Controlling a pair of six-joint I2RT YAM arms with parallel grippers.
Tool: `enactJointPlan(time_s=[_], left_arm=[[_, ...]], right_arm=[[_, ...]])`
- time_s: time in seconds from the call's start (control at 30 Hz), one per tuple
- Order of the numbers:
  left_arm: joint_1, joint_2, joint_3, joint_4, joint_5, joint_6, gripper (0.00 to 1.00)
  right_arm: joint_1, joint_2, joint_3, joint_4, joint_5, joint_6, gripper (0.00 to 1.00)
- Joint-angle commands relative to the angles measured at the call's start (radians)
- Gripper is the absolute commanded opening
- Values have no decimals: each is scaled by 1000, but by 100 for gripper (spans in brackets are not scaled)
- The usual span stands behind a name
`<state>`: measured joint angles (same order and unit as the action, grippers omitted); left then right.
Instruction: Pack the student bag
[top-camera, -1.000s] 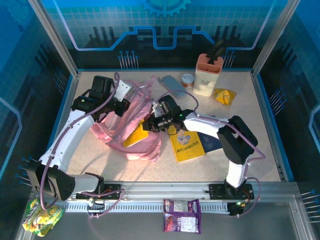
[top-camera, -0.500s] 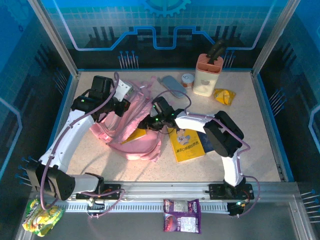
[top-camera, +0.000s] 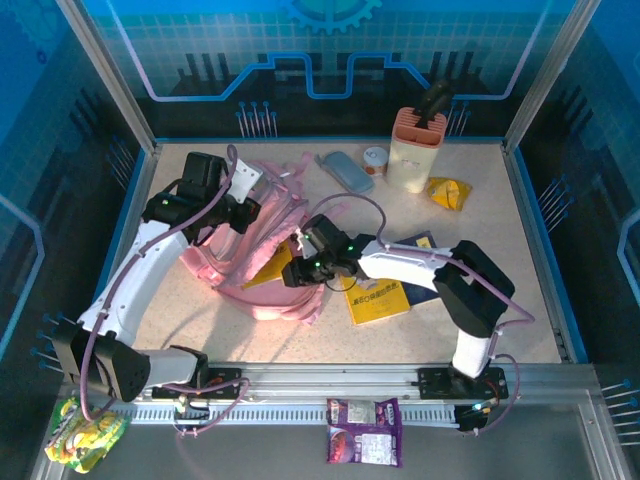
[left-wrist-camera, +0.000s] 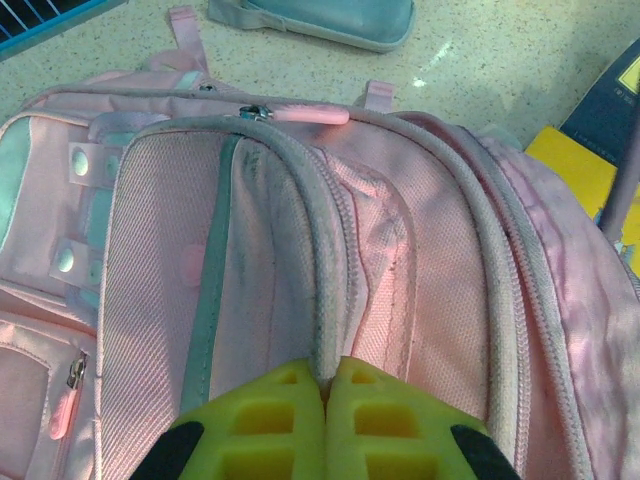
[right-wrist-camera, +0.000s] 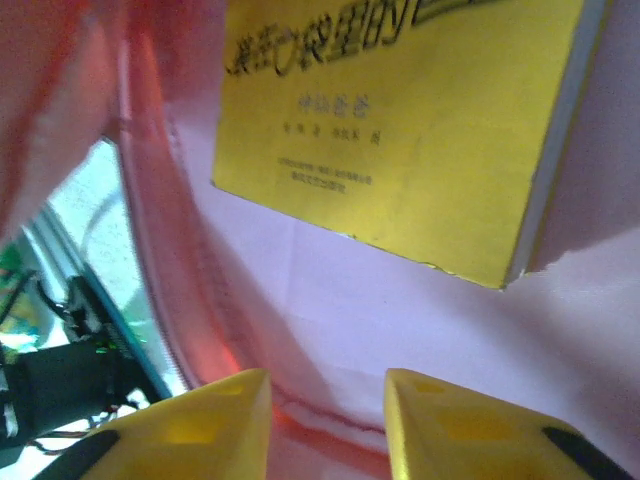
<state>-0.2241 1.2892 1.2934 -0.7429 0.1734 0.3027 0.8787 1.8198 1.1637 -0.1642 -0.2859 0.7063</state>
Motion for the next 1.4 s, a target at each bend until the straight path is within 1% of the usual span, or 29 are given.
enactJointPlan(time_s=[0.0,0.1,0.2,0.3,0.4,0.5,0.6,0.67,0.73,0.8,1.03,1.13,1.23,1.37], left_arm=[[6,-41,13,100,61,-18,0],[5,-34,21,97,68,-19,0],[6,-30,24,91,77,-23,0],[5,-28,23,88,83,-22,0],[5,-25,25,86,78,-22,0],[6,-25,26,88,80,-21,0],[6,-24,24,90,76,-22,0],[6,-23,24,82,71,-18,0],[6,-25,26,70,69,-18,0],[5,-31,18,70,66,-20,0],[6,-37,-48,87,55,-51,0],[5,-49,-89,99,58,-79,0],[5,-63,-139,111,86,-108,0],[0,-56,-204,108,113,-106,0]], right_arm=[[21,65,37,24,81,-20,31],[28,109,66,45,149,-30,25],[28,124,68,125,208,-49,20],[24,116,76,192,289,-85,19],[10,133,106,254,271,-97,19],[7,184,197,168,291,-123,19],[-4,177,182,173,268,-123,20],[-5,130,134,191,252,-130,24],[-6,60,77,205,219,-157,33],[-4,-13,15,212,203,-179,38],[-39,-264,-203,169,191,-168,46],[-63,-353,-254,86,209,-169,50],[-89,-438,-279,-16,237,-178,55],[-148,-539,-322,-141,228,-184,62]])
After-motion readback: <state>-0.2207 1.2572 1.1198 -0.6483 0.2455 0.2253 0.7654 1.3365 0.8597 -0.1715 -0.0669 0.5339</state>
